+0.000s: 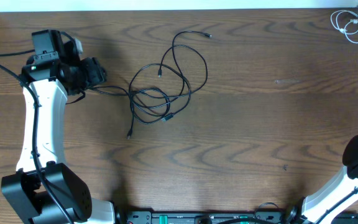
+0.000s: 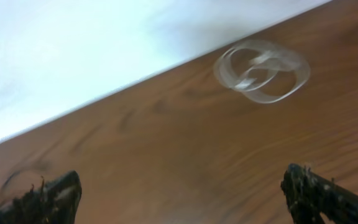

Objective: Untangle cables
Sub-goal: 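Move the left gripper forward over the black cable bundle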

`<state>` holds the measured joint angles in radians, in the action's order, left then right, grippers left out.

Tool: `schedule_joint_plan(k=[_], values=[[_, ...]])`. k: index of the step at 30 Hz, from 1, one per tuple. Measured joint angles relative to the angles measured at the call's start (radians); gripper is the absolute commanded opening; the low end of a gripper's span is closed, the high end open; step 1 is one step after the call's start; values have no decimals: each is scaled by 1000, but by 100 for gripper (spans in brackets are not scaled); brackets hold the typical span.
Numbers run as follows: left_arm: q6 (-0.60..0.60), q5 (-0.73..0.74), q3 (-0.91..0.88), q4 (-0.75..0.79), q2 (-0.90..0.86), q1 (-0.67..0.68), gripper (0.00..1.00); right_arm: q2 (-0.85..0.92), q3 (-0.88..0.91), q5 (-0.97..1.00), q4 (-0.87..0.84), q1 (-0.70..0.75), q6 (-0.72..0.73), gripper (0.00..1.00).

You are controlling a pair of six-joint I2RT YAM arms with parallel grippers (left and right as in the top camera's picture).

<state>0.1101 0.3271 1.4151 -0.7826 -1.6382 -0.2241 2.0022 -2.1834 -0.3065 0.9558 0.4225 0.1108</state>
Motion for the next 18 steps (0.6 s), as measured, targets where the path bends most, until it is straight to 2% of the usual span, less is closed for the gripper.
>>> schedule_joint_plan(k=[3, 6, 9, 18], values=[[-37, 59, 0, 3, 3, 3, 64, 7, 2, -85, 85, -26, -19, 94], [-66, 106, 1, 6, 33, 23, 64, 18, 6, -146, 161, -94, -68, 95], [-85, 125, 1, 7, 84, 74, 64, 20, 6, -163, 188, -156, -106, 99], [-93, 133, 11, 9, 130, 231, 64, 20, 6, -122, 212, -301, -149, 99]])
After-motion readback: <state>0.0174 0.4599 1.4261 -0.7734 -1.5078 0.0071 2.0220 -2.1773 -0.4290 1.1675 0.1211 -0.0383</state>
